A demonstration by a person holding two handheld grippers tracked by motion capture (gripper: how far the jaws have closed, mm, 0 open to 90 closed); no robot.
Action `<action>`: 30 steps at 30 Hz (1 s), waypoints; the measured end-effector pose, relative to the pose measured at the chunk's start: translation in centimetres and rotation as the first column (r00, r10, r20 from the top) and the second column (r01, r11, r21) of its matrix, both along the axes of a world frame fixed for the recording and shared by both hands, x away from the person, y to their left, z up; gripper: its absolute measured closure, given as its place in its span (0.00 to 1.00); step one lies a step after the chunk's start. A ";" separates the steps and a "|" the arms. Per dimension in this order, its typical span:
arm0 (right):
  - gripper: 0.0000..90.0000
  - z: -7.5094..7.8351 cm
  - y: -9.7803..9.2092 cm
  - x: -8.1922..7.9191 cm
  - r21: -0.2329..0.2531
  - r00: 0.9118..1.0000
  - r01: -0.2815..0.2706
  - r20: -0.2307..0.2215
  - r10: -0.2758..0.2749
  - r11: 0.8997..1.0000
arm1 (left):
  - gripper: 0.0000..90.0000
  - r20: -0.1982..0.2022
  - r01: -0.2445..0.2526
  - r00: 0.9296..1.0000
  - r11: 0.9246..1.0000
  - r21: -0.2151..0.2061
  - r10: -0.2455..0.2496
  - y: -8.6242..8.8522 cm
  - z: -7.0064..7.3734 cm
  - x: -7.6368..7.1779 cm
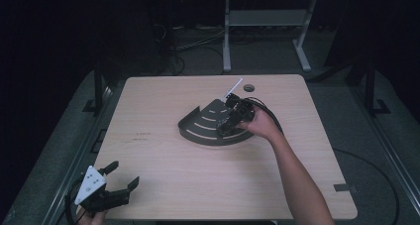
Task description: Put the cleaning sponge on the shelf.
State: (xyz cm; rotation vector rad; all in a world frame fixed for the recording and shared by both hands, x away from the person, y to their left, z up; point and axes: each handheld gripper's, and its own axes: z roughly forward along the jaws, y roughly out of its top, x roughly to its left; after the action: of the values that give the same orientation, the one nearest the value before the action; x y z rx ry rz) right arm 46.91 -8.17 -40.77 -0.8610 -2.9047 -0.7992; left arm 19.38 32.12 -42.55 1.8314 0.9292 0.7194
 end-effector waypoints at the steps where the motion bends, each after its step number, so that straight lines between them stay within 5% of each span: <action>1: 0.21 0.2 -0.1 -0.1 0.001 1.000 0.000 0.002 0.000 1.000 | 0.15 -0.001 0.000 1.000 1.000 -0.001 0.000 0.0 0.0 0.0; 17: 0.21 1.9 -1.7 -2.1 0.006 0.999 -0.012 0.033 0.012 1.000 | 0.15 0.003 0.000 1.000 1.000 -0.003 0.000 -0.1 0.0 -0.2; 30: 0.21 1.9 -4.0 -3.7 0.010 1.000 -0.013 0.024 0.013 1.000 | 0.15 -0.001 0.001 1.000 1.000 -0.002 -0.001 -0.2 0.0 -0.1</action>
State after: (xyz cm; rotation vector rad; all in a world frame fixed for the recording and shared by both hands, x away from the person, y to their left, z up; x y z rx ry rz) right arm 43.16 -12.12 -38.90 -0.8367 -2.9216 -0.8282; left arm 19.26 31.95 -42.59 1.8304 0.9292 0.7167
